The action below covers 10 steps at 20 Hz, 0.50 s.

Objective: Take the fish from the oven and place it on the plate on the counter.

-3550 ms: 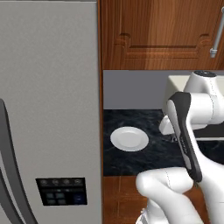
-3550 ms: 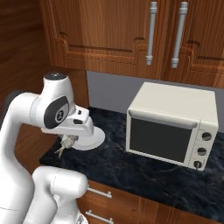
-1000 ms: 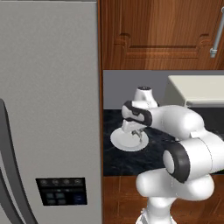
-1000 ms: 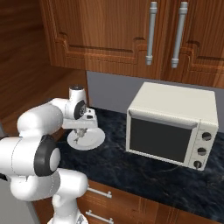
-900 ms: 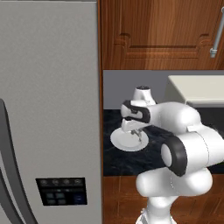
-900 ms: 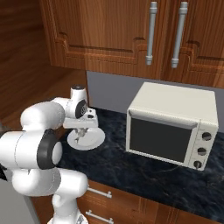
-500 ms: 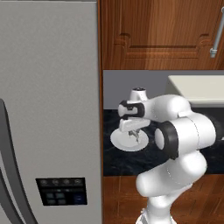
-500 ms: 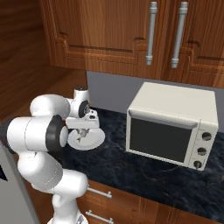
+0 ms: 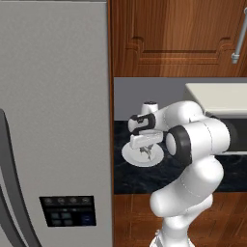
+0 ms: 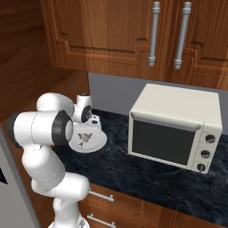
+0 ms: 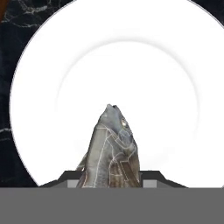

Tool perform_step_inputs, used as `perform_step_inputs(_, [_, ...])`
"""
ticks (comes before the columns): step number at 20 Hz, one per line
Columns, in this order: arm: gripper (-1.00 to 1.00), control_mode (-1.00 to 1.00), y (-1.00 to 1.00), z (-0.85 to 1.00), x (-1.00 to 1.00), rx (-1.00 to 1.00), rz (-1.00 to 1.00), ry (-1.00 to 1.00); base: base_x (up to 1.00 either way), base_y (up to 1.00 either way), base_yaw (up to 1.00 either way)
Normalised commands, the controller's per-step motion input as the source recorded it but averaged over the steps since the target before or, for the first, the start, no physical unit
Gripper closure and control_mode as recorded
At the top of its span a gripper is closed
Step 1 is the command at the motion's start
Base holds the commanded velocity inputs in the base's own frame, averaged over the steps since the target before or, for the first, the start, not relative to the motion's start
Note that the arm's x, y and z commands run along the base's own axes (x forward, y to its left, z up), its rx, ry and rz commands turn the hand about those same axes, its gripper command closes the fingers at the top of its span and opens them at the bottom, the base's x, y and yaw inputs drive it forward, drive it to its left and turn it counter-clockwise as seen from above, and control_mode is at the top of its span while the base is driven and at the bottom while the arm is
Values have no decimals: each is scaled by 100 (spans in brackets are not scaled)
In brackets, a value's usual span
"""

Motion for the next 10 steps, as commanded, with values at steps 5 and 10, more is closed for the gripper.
perform_step_inputs(5, [100, -100, 0, 0, 1, 0, 0, 0, 0, 0, 0])
perform_step_inputs(10, [100, -100, 0, -6, 17, 0, 0, 0, 0, 0, 0])
